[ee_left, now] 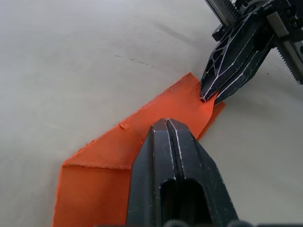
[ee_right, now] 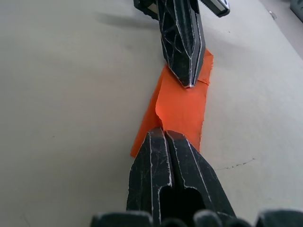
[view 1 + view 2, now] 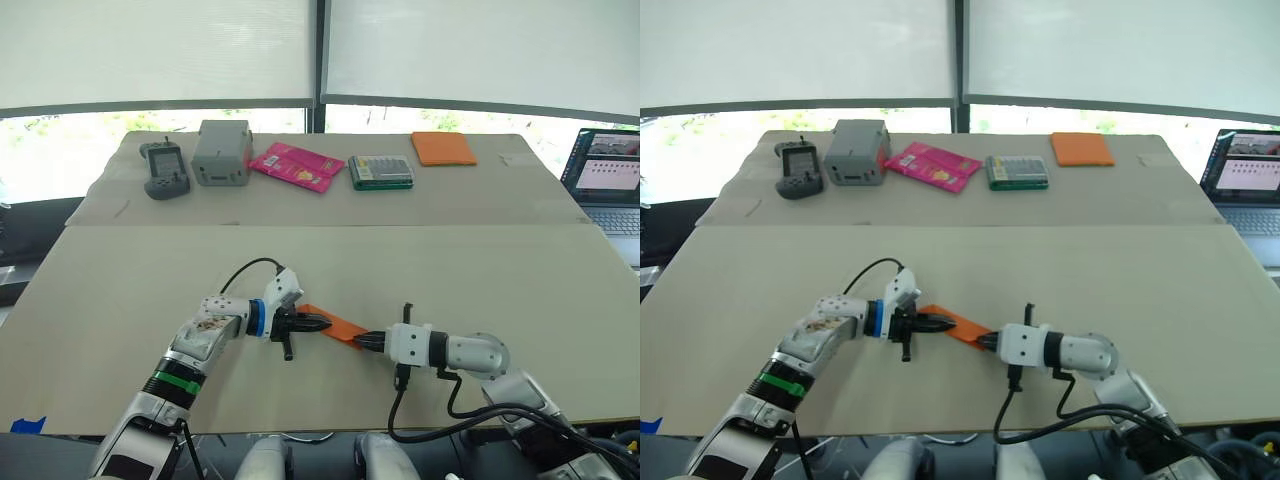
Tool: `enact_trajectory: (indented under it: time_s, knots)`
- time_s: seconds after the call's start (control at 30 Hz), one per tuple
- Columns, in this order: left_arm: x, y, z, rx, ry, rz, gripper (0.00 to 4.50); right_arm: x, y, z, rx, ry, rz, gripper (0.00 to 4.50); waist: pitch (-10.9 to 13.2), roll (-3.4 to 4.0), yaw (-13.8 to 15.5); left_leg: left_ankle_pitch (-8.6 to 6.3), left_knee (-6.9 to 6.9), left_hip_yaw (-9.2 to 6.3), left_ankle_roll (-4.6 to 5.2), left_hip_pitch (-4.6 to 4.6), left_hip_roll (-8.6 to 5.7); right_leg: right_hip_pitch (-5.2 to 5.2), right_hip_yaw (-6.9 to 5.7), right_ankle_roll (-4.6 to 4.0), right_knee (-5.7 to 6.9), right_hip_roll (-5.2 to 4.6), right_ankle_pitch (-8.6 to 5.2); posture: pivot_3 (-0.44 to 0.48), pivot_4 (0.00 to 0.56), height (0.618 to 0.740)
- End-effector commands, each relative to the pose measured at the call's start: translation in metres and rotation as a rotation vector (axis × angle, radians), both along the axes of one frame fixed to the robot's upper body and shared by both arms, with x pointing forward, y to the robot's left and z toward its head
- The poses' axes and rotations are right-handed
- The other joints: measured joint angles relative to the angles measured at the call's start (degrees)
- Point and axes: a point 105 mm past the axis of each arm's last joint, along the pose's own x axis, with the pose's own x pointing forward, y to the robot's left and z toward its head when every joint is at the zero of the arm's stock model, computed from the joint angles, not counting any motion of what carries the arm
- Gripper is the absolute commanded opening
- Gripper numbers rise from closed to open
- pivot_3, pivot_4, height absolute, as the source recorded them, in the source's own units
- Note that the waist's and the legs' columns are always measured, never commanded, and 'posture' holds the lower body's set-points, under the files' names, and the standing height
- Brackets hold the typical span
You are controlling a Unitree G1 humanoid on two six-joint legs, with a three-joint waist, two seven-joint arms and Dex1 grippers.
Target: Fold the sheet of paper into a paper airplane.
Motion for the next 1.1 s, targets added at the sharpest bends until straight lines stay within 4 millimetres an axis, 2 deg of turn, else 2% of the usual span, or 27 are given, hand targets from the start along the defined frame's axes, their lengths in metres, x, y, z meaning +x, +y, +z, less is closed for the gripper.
enact_trajectory:
  time_s: [0.03, 0.1, 0.17, 0.3, 0.33, 0.43, 0.7, 0.73, 0.8, 0.97, 1.1]
  knots:
    - [0.002, 0.005, -0.017, 0.075, 0.022, 0.027, 0.00, -0.010, -0.009, -0.007, -0.052, 0.078, 0.016, 0.93, -0.01, 0.00, 0.26, 0.00, 0.00, 0.00, 0.00, 0.00, -0.01, 0.01, 0.00, 0.00, -0.01, -0.01, 0.00, 0.000, 0.150, 0.740]
    - [0.003, 0.005, -0.019, 0.080, 0.021, 0.031, 0.00, -0.012, -0.011, 0.001, -0.038, 0.095, 0.017, 1.61, -0.01, -0.02, 0.40, 0.00, 0.00, 0.00, 0.00, 0.05, 0.00, 0.09, 0.00, 0.01, -0.04, 0.00, 0.00, 0.000, 0.150, 0.740]
    - [0.003, 0.005, -0.019, 0.070, 0.025, 0.034, 0.00, -0.009, -0.012, 0.022, 0.032, 0.098, -0.017, 2.35, -0.01, -0.02, 0.51, -0.01, 0.00, -0.01, 0.01, 0.21, 0.02, 0.28, -0.02, 0.01, -0.06, 0.01, -0.01, 0.000, 0.150, 0.740]
    - [0.003, 0.003, -0.018, 0.046, 0.033, 0.039, 0.00, 0.003, -0.011, 0.066, 0.298, 0.226, -0.154, 3.69, -0.01, -0.02, 0.48, -0.01, 0.00, -0.03, 0.02, 0.26, 0.06, 0.33, -0.02, 0.02, -0.07, 0.00, -0.01, 0.000, 0.150, 0.740]
    - [0.003, 0.002, -0.017, 0.044, 0.033, 0.039, 0.00, 0.005, -0.010, 0.071, 0.327, 0.247, -0.172, 3.69, -0.01, -0.02, 0.48, -0.01, 0.00, -0.04, 0.01, 0.26, 0.08, 0.34, -0.02, 0.02, -0.07, 0.00, -0.01, 0.000, 0.150, 0.740]
    - [0.003, 0.000, -0.016, 0.033, 0.035, 0.040, 0.00, 0.012, -0.002, 0.068, 0.346, 0.290, -0.232, 3.05, -0.01, -0.02, 0.51, -0.01, 0.00, -0.08, 0.02, 0.26, 0.09, 0.34, -0.05, 0.02, -0.07, 0.02, -0.01, 0.000, 0.150, 0.740]
    - [0.009, 0.001, -0.010, 0.024, 0.028, 0.058, 0.00, 0.022, 0.012, 0.021, 0.266, 0.346, -0.385, 0.24, -0.01, -0.02, 0.54, -0.02, 0.00, -0.06, 0.03, 0.18, 0.03, 0.27, -0.08, 0.04, -0.11, 0.00, -0.02, 0.000, 0.150, 0.740]
    - [0.009, 0.001, -0.010, 0.026, 0.027, 0.058, 0.00, 0.022, 0.014, 0.016, 0.266, 0.354, -0.391, 0.01, -0.01, -0.02, 0.52, -0.02, 0.00, -0.06, 0.03, 0.18, 0.03, 0.27, -0.09, 0.04, -0.10, 0.01, -0.02, 0.000, 0.150, 0.740]
    - [0.009, 0.002, -0.010, 0.027, 0.027, 0.058, 0.00, 0.021, 0.016, 0.011, 0.264, 0.357, -0.394, 0.01, -0.01, -0.02, 0.50, -0.02, 0.00, -0.05, 0.03, 0.17, 0.03, 0.26, -0.08, 0.04, -0.11, 0.00, -0.03, 0.000, 0.150, 0.740]
    - [0.015, 0.006, -0.011, 0.036, 0.021, 0.084, 0.00, 0.011, 0.015, -0.019, 0.207, 0.426, -0.417, 0.01, -0.02, 0.00, 0.24, -0.02, -0.01, -0.07, 0.03, 0.25, 0.05, 0.33, -0.09, 0.05, -0.11, 0.04, -0.03, 0.000, 0.150, 0.740]
    - [0.019, 0.010, -0.009, 0.036, 0.012, 0.100, 0.00, 0.007, -0.007, -0.035, 0.151, 0.450, -0.492, 0.01, -0.04, -0.01, 0.17, -0.02, -0.02, -0.10, 0.03, 0.40, 0.06, 0.51, -0.13, 0.07, -0.14, 0.04, -0.06, 0.000, 0.150, 0.740]
